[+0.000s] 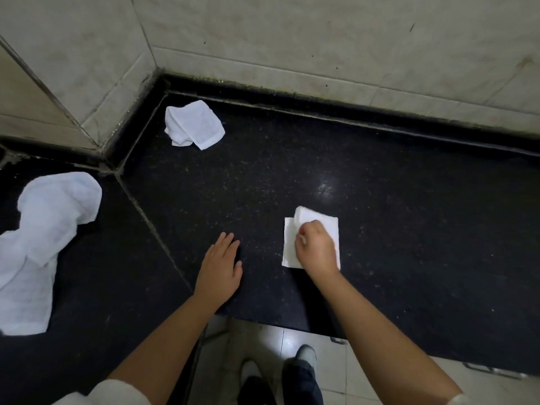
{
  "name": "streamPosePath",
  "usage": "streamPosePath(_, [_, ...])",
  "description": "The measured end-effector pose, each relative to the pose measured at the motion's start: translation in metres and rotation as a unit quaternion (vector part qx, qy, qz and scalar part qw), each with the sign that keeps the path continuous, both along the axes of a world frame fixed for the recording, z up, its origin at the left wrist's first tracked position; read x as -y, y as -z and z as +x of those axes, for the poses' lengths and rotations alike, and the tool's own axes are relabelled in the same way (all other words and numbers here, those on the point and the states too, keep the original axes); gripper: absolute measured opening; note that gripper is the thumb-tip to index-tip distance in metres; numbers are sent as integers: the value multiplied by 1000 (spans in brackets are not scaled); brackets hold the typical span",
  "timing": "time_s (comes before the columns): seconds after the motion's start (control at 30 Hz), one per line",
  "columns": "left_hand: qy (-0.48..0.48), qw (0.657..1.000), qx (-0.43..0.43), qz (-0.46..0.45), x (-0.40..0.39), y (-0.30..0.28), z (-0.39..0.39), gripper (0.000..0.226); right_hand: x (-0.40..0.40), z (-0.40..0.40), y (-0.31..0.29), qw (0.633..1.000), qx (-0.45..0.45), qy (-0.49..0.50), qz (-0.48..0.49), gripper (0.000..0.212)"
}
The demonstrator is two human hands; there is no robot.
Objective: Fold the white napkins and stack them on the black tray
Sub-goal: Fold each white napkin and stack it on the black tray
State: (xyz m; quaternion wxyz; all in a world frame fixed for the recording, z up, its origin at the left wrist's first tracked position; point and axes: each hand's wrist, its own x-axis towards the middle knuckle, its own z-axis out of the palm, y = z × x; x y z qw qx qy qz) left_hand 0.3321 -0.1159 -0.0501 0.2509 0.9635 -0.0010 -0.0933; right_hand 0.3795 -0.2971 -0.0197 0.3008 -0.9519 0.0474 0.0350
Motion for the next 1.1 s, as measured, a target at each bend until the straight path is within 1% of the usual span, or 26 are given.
streamPosePath(0.03, [1, 1000, 1, -1, 0, 0, -1, 47, -6, -1, 9, 998, -31, -48, -26, 20])
streamPosePath(0.1, [3, 1000, 3, 4, -2, 0, -3, 47, -11, -3, 21, 994, -51, -90, -34, 22])
streamPosePath(0.23, [5, 1000, -3, 14, -9, 2, -5, 47, -7, -7, 29, 997, 4, -75, -16, 18])
streamPosePath(0.37, [6, 1000, 3, 14, -11, 2, -4, 47, -5, -10, 28, 993, 63, -94, 14, 6])
streamPosePath(0.47, [15, 1000, 14, 11, -10, 3, -3, 47, -4, -13, 36, 989, 60, -136, -3, 6])
streamPosePath(0.53, [20, 999, 30, 5, -9, 4, -2, 46, -4, -16, 36, 986, 27, -164, -14, 8])
streamPosePath(0.57, [23, 999, 35, 5, -8, 5, 0, 46, -4, -17, 31, 985, 18, -172, -17, 12])
streamPosePath(0.63, [27, 999, 33, 21, -6, 7, 3, 44, 4, -17, 20, 979, 5, -200, -28, 34])
streamPosePath(0.67, [30, 999, 29, 32, -2, 8, 6, 42, 12, -19, 16, 977, -1, -213, -31, 41])
streamPosePath(0.7, [40, 998, 40, 31, 3, 8, 8, 40, 22, -23, 9, 977, -9, -211, -37, 42])
streamPosePath(0.73, [64, 996, 53, 20, 12, 7, 12, 37, 35, -25, 5, 980, 2, -194, -50, 38])
streamPosePath(0.77, [95, 994, 59, 11, 23, 3, 15, 34, 49, -27, 3, 983, 13, -170, -69, 34])
streamPosePath(0.8, [137, 988, 66, 8, 35, -1, 19, 34, 63, -29, 5, 981, 13, -165, -97, 32])
streamPosePath(0.9, [260, 961, 86, 32, 68, -8, 31, 30, 84, -27, 16, 961, -41, -199, -190, 31])
streamPosePath(0.93, [280, 957, 61, 50, 76, -11, 33, 29, 83, -26, 18, 951, -52, -220, -212, 30])
streamPosePath(1.0, [284, 957, -10, 62, 83, -12, 37, 43, 81, -22, 21, 934, -53, -255, -244, 28])
streamPosePath(1.03, [277, 957, -19, 83, 83, -6, 40, 50, 79, -19, 20, 928, -40, -266, -257, 23])
streamPosePath(1.07, [271, 958, 0, 88, 82, -5, 42, 52, 77, -15, 17, 922, -34, -280, -264, 17])
streamPosePath(1.1, [275, 957, 20, 84, 81, -7, 44, 51, 76, -12, 18, 918, -46, -288, -269, 14])
